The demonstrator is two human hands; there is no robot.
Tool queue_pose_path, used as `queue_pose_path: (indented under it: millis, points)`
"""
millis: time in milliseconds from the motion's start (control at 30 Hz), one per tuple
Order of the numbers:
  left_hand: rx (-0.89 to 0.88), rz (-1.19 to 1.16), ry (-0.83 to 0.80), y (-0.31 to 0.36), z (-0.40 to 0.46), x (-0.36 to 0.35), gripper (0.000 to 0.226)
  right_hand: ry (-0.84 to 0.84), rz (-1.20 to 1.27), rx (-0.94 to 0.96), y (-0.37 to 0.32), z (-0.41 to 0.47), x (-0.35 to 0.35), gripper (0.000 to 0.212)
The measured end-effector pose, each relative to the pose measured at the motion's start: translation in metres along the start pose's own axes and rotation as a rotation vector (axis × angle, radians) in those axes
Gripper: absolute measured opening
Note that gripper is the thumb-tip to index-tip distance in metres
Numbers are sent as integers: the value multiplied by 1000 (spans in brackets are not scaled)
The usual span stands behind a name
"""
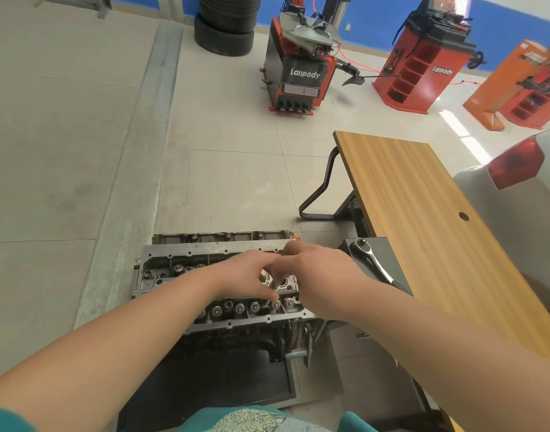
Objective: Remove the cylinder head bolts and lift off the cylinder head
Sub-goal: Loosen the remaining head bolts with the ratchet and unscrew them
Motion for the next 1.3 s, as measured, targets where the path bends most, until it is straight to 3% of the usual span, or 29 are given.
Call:
queue_pose_path:
  millis: [100,167,233,300,400,467,500,600,700,833,1067,1300]
  points:
    - [1,3,-6,-2,-3,-2,7,73,206,76,-1,-3,11,48]
    - [8,32,58,-2,1,1,25,98,166,-38,4,2,10,44]
    - [35,69,96,-2,4,3,39,72,40,-139,9,8,3,29]
    - [21,32,67,-3,6,0,36,54,22,-102,7,9,2,11]
    - [-13,42,-48,-4,0,-5,32,21,47,50,0,5,7,54]
    - [11,63,-46,-9,0,-5,19,59,141,74,-3,3,14,60]
    - [19,69,-17,-11,2,-3,17,85,168,43,-3,4,16,58]
    - [62,92,11,-11,7,-3,42,96,115,-129,4,11,10,36]
    - [51,91,-26,-12,7,-7,33,124,93,-104,-2,10,10,16]
    - [43,313,-11,-28,2,0,29,170,161,-54,6,-3,20,25]
    - [-62,701,-90,-27,10,-36,19,472,591,-132,40,-34,68,6]
    - [-164,863,-194,-14,19,-47,18,478,576,-176,44,-49,56,10]
Point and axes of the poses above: each hand's wrist, its own z-axis towards the middle knuckle, its own x-axis out of the back of the hand, y = z × x, the point moved 8 cm from there along z, towards the middle knuckle, and after that the axes turned 6 degrees about -x, right-handed, at the moved point
